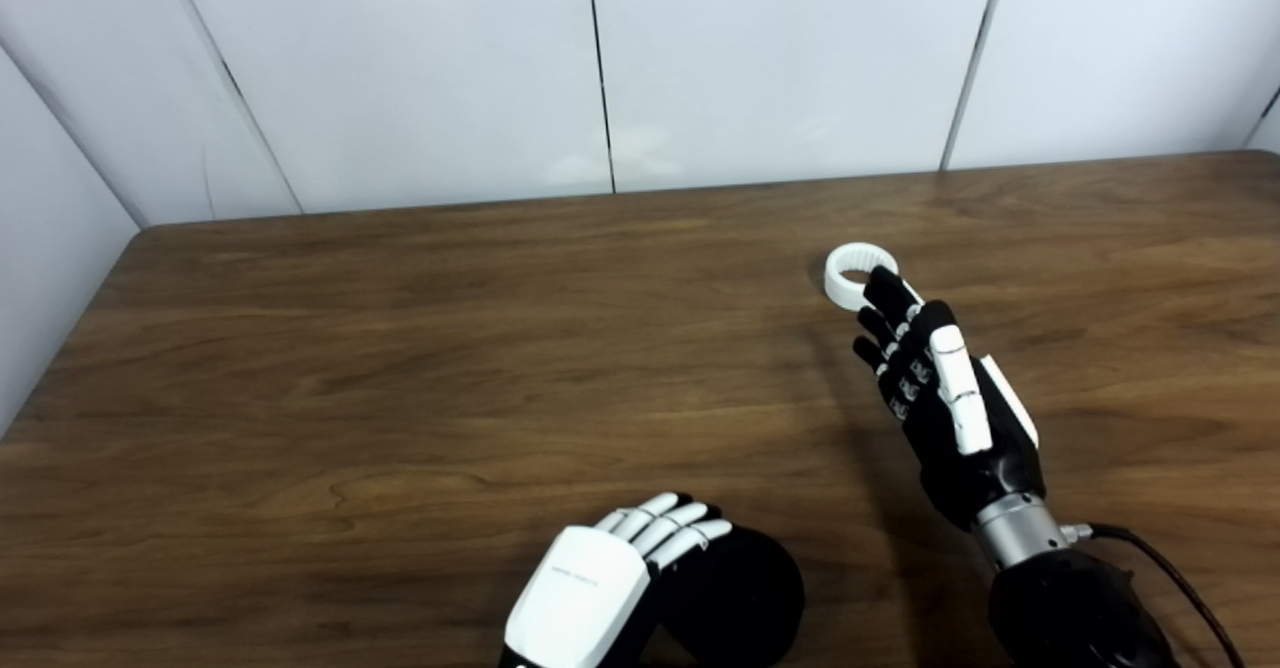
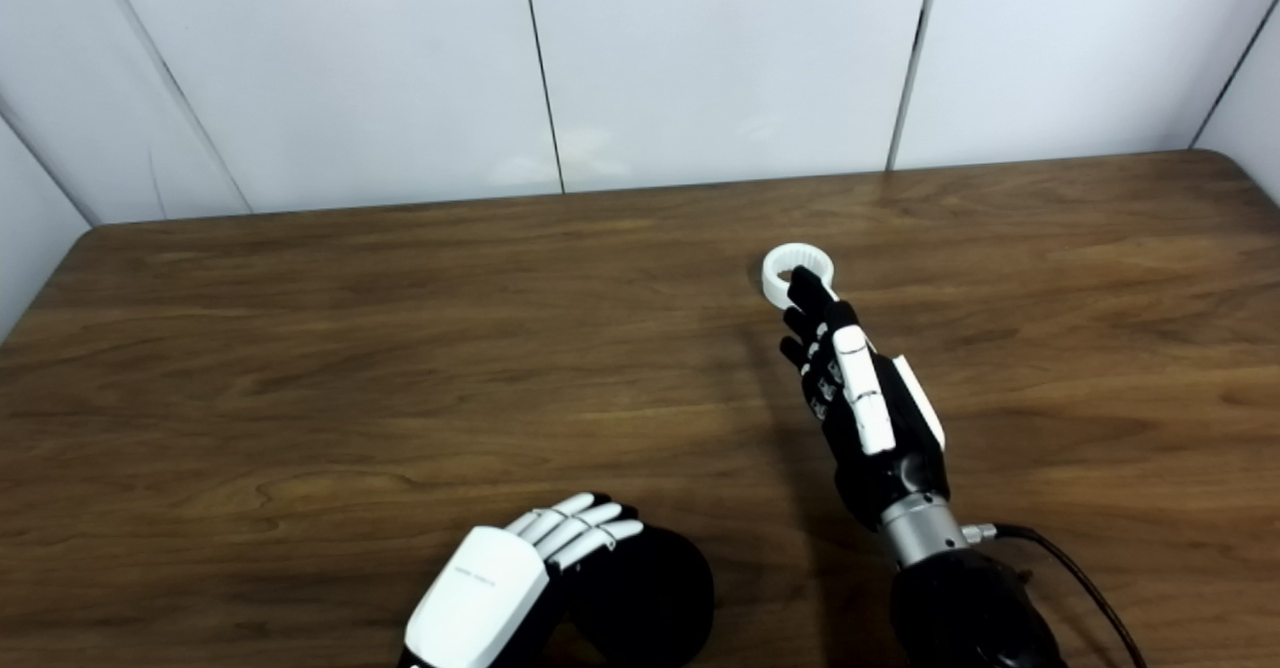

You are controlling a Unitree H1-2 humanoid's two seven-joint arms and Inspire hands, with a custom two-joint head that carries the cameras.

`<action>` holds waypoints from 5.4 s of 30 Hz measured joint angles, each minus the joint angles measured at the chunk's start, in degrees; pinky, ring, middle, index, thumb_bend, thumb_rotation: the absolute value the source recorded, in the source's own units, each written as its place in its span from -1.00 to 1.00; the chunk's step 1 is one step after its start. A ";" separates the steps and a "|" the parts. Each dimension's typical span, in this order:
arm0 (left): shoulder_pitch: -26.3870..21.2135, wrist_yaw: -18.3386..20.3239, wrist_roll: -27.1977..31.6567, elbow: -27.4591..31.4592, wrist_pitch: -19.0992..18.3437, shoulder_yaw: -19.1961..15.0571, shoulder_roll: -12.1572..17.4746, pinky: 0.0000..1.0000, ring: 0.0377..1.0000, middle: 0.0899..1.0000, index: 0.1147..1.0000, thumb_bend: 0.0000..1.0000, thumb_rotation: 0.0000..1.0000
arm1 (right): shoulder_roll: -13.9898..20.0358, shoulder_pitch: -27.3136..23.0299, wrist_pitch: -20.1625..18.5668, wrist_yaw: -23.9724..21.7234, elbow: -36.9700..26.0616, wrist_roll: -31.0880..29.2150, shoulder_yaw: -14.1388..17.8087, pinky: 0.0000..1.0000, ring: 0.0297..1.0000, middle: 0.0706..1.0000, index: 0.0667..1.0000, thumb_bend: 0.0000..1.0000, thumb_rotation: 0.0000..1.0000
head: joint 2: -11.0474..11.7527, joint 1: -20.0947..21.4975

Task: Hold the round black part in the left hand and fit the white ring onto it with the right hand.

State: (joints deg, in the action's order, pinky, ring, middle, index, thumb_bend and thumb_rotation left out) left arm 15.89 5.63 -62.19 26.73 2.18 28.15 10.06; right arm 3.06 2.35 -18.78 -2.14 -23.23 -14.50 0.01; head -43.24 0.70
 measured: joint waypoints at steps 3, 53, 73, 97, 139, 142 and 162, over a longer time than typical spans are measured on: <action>-0.35 0.02 -0.43 0.00 -0.46 -0.54 -0.08 0.59 0.76 0.68 0.46 0.45 -0.26 | 0.02 0.00 -0.04 0.00 0.00 0.00 0.07 0.94 0.96 0.93 0.87 0.10 0.80 | -0.09 -0.26; -2.99 -0.80 1.98 -2.33 -3.49 -7.42 -1.06 0.50 0.72 0.65 0.46 0.38 -0.23 | 0.73 0.23 -0.77 -2.64 0.00 -0.92 1.73 0.98 0.99 0.95 0.89 0.06 0.88 | -0.79 -3.34; -2.94 -1.23 1.94 -2.51 -3.84 -7.36 -1.41 0.50 0.72 0.65 0.45 0.40 -0.26 | 11.51 -4.55 -0.26 0.28 -1.92 21.16 3.84 0.54 0.66 0.70 0.72 0.30 -0.04 | -0.26 -2.46; -3.98 -2.28 2.16 -3.94 -3.70 -6.70 -1.81 0.56 0.73 0.66 0.45 0.41 -0.29 | 20.20 -21.79 -2.24 -6.17 12.52 39.54 -7.82 0.51 0.73 0.75 0.51 0.64 -0.22 | 0.09 -2.11; -5.31 -3.73 3.80 -5.92 -3.76 -5.91 -2.38 0.53 0.74 0.67 0.45 0.41 -0.25 | 23.21 -29.86 1.33 -11.18 25.52 44.86 -10.92 0.70 0.93 0.87 0.51 0.66 -0.15 | 1.14 -1.23; -5.32 -3.73 3.80 -5.92 -3.78 -5.77 -2.39 0.53 0.75 0.68 0.46 0.41 -0.25 | 23.38 -30.51 1.30 -11.52 25.63 45.90 -11.71 0.92 0.99 0.91 0.55 0.70 -0.13 | 1.23 -1.23; -5.37 -3.97 3.81 -6.00 -3.90 -5.44 -2.49 0.56 0.76 0.69 0.44 0.41 -0.23 | 26.04 -32.99 3.97 -15.65 26.11 57.54 -18.98 1.00 1.00 1.00 0.52 0.80 -0.27 | 1.32 -1.41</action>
State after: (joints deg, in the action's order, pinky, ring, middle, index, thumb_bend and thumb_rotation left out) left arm 10.52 1.66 -58.38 20.73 -1.71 22.71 7.57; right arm 29.10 -30.63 -14.80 -17.79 2.88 43.04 -18.97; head -41.92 -0.70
